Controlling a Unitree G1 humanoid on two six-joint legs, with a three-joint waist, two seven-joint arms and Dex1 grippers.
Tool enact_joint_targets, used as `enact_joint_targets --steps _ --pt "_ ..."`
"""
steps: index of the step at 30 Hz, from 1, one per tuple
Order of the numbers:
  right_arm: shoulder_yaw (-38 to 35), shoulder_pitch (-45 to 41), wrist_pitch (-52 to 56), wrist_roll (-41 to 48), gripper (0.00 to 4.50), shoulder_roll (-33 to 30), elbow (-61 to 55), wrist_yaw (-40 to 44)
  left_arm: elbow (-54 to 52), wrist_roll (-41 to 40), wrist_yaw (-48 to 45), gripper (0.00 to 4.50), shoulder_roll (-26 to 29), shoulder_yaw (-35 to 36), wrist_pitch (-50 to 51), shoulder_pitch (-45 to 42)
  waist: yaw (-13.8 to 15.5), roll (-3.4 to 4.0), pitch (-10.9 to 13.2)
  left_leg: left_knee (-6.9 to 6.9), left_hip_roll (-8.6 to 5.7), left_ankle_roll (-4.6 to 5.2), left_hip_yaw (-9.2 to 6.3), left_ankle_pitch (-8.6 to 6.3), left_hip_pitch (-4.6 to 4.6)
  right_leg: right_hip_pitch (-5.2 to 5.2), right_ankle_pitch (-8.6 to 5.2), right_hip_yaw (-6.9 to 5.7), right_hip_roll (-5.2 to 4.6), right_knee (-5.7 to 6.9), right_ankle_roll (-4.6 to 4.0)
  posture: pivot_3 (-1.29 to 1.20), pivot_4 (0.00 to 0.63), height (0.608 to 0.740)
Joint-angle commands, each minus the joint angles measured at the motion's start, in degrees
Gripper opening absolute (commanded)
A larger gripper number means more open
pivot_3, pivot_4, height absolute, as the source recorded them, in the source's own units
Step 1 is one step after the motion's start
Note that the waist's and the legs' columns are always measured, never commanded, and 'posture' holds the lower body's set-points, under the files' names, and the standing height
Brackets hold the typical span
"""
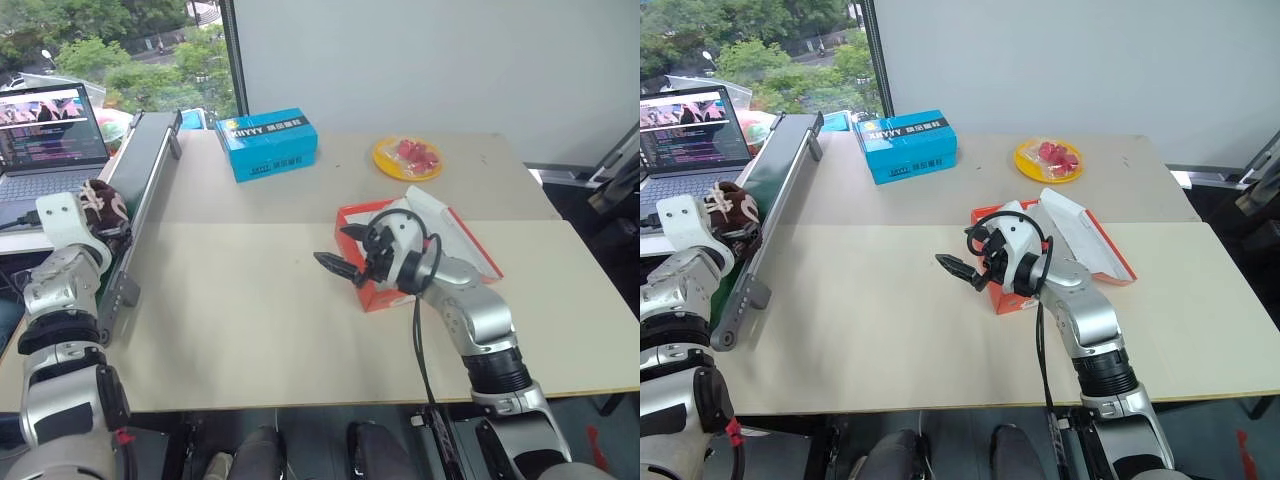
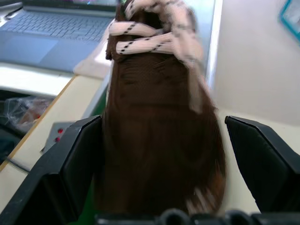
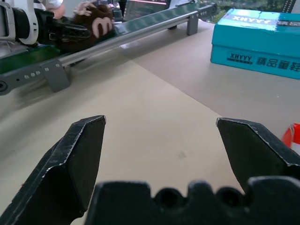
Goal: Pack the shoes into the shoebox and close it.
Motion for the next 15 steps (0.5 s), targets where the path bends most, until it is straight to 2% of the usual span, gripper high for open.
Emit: enact_joint_targets --steps 1,6,9,12,15 --pt "-1.2 -1.9 -0.9 0.4 4.50 -0.2 -1.4 -0.5 0.1 -1.1 -2.0 3.29 0.1 0.6 -1.2 0.6 0.1 0.00 0.0 0.00 0.00 -0.03 0.01 0.02 0.01 0.00 0.00 0.00 0.00 0.03 -0.01 0.00 0.150 0.740" --pt "-1.3 -1.9 -0.7 0.5 4.50 -0.3 -1.5 -1.0 -2.5 -1.6 -1.4 1.63 -1.5 1.0 -1.2 1.9 0.4 0.00 0.0 0.02 -0.01 -0.05 -0.01 0.04 0.07 0.09 0.01 -0.03 -0.01 0.06 -0.02 0.00 0.150 0.740" --pt "-1.2 -1.9 -0.6 0.4 4.50 -0.4 -1.5 -1.2 -4.1 -1.7 -0.5 0.78 -2.3 1.3 -1.5 2.1 0.8 0.00 0.0 0.02 -0.01 -0.05 -0.02 0.04 0.06 0.08 0.01 -0.04 0.00 0.06 -0.02 0.00 0.150 0.740" --pt "-1.1 -2.0 -0.7 0.2 4.50 -0.6 -1.5 -1.3 -5.2 -1.8 0.2 0.20 -2.9 1.6 -1.5 1.9 1.2 0.00 0.0 0.04 -0.02 -0.05 -0.02 0.05 0.06 0.09 0.01 -0.04 -0.01 0.07 -0.02 0.00 0.150 0.740" --pt "-2.1 -2.3 0.2 1.3 4.50 -0.2 -1.6 -1.8 -10.2 -3.1 -0.3 0.09 -4.9 1.8 -2.8 1.4 1.5 0.00 0.0 0.05 -0.03 -0.05 -0.02 0.05 0.06 0.10 0.01 -0.05 -0.01 0.07 -0.02 0.00 0.150 0.740"
